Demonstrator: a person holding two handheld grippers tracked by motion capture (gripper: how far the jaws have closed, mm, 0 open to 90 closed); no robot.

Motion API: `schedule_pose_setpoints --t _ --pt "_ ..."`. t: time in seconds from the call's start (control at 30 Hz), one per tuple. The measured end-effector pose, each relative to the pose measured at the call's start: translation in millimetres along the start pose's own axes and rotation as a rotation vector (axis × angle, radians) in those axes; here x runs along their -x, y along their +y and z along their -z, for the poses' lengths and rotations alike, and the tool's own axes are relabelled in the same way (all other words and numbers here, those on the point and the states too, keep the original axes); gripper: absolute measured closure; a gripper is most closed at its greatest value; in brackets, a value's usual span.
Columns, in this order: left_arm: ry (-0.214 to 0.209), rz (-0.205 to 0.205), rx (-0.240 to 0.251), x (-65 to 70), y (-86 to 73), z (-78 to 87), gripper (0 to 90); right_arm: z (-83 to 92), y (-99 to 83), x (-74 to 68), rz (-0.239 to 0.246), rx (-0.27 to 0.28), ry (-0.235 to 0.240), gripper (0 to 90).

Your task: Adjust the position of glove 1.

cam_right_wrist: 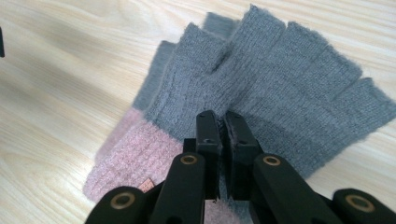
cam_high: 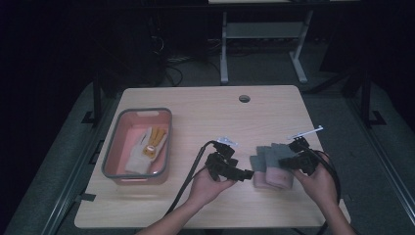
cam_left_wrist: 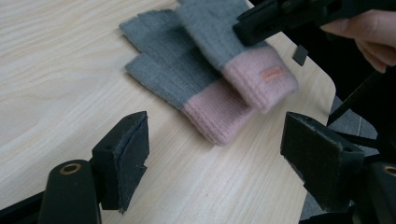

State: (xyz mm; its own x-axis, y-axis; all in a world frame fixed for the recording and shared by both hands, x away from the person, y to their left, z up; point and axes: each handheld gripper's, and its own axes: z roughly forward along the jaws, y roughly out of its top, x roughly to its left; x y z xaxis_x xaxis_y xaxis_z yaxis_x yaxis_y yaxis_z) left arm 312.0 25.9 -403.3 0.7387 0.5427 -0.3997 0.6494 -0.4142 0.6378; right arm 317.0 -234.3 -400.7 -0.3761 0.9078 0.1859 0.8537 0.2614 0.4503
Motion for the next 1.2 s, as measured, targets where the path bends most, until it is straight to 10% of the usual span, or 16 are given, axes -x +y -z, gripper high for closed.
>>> schedule_pose_setpoints --t 0.67,1.2 --pt "0.006 0.028 -0.005 -10.0 -4.3 -0.5 23.8 -31.5 14.2 -15.3 0.043 -0.060 0.014 82.9" --pt "-0.020 0.058 -0.027 -6.7 -0.4 -24.2 29.1 -11.3 0.3 9.3 -0.066 0.024 0.087 60.0"
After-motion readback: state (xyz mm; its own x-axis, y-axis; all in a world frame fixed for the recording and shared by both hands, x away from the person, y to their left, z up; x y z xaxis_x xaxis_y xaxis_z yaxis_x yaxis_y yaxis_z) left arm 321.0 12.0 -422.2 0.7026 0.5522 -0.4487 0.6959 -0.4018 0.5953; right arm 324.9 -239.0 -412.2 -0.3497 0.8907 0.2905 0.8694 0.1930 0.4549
